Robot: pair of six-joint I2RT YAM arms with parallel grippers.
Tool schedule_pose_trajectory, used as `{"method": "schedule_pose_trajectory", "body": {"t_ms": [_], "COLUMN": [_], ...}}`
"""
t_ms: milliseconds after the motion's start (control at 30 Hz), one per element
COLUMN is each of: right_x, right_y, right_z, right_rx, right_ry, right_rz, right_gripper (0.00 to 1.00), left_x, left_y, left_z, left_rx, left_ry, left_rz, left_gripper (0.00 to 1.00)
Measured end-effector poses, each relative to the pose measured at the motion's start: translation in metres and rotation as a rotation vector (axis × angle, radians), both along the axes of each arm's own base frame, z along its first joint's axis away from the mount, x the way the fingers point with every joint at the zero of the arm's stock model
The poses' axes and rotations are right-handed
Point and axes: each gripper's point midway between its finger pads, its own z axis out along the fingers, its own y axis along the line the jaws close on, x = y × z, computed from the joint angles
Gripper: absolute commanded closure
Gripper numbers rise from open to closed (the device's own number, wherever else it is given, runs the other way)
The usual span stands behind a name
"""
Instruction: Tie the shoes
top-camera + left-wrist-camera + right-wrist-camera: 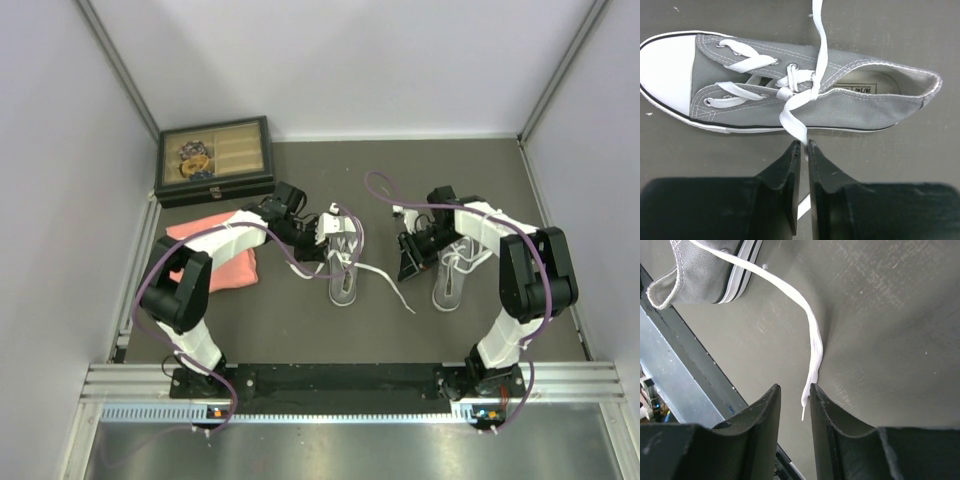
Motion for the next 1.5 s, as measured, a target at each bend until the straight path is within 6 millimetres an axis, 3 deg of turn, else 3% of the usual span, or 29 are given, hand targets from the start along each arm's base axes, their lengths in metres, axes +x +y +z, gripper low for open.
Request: {"method": "schedule_pose_trajectory", "body": {"t_ms": [100,433,800,1233,1500], "right_x": [0.000,-0.002,-0.021,-0.027,-0.036], "right_y": [0.000,-0.004,-0.008,-0.014,-0.017], "right_z": [0.000,-0.006,-0.024,-0.037,-0.037], "right_rx": [-0.001,-0.024,-0.117,-0.316,-0.380], "right_ry": [0.000,0.001,0.044,0.016,0.062], "right_rz": [0.000,0.003,0.010,0.033,-0.011], "right_gripper": [0.70,0.70,0.68,0.68,0.62], "left_x": [-0.002,0.007,-0.002,-0.007,-0.007], "left_y": [-0.001,-0.021,-0.052,-0.048,-0.048], "left_z": [0.001,0.026,0.037,0.029,0.029], "left_rx": [-0.006,-0.092,-0.163,-0.158,-0.162], "left_ry": [0.005,-0.017,-0.044,-0.023,-0.031], "left_rz": [-0.006,-0.014,-0.061,-0.050,-0.051], "left_gripper": [1.00,1.00,1.00,1.00,1.00]}}
